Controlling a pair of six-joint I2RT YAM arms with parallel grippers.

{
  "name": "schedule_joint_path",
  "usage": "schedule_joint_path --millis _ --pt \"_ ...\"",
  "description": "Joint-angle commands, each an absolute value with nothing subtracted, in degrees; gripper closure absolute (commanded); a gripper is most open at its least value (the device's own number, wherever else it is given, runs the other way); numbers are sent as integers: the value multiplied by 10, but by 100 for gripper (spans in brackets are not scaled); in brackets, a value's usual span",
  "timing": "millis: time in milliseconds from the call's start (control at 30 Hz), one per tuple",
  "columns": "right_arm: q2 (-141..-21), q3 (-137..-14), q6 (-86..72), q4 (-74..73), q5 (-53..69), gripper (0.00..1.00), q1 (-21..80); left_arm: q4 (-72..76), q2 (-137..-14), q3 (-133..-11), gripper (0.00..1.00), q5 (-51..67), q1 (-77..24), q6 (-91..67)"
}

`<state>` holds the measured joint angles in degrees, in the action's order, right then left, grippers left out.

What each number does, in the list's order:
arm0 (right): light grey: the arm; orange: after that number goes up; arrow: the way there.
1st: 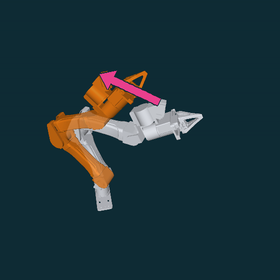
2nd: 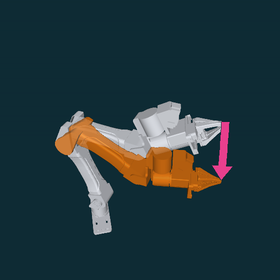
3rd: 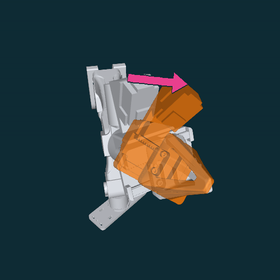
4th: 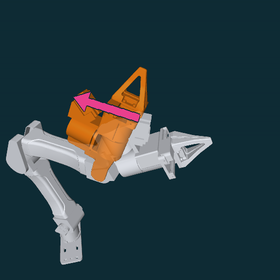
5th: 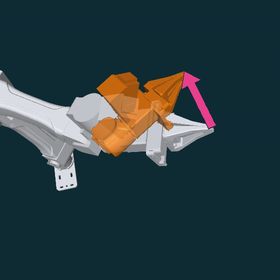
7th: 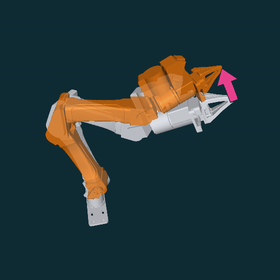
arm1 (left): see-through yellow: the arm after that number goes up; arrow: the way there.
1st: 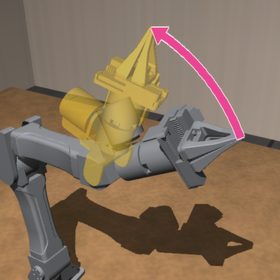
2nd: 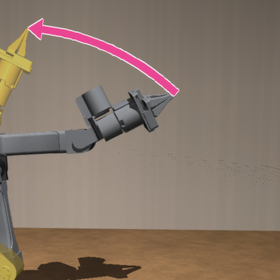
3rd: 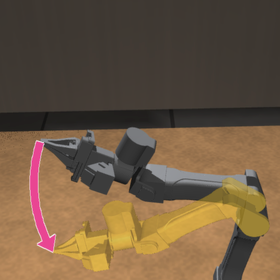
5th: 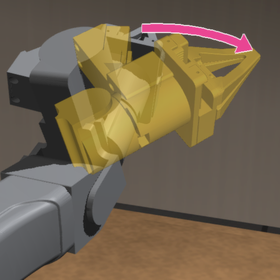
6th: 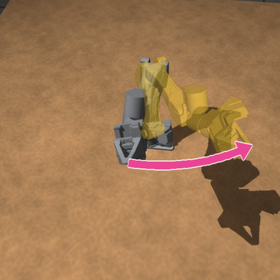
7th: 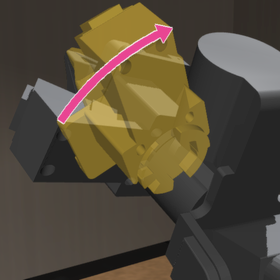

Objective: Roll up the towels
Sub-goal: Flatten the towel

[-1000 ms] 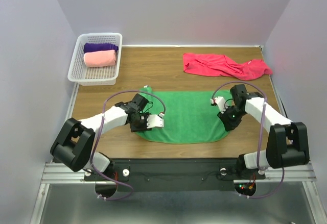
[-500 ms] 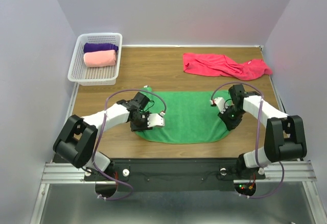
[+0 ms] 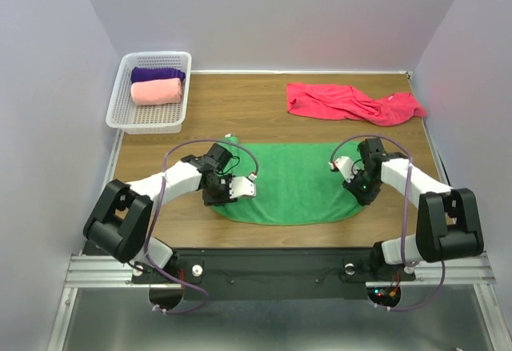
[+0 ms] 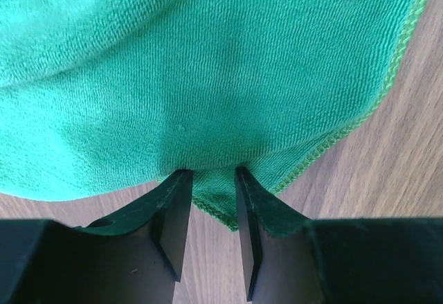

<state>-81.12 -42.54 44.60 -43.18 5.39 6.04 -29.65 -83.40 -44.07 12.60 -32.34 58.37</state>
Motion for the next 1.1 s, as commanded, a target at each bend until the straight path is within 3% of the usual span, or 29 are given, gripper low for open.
schedule_joint_path --millis 0,333,500,533,600,833,1067 --pt "-793 -386 489 -503 -51 82 50 -390 -839 -417 57 98 -306 591" --pt "-805 -504 519 -674 -3 72 50 -495 -764 -438 57 85 -301 582" --pt "-823 -646 509 -700 95 62 51 -512 -691 -516 41 115 -289 580" --pt "-838 -693 493 -695 118 54 50 -510 -680 -531 38 126 -287 578" --pt "-861 -742 473 -681 134 48 50 -493 -683 -568 37 129 -280 556" --pt "-993 -908 379 -575 149 37 4 -451 -858 -747 39 219 -142 512" --pt "-1155 -1047 372 -551 144 40 -49 -400 -1013 -880 39 161 -118 462"
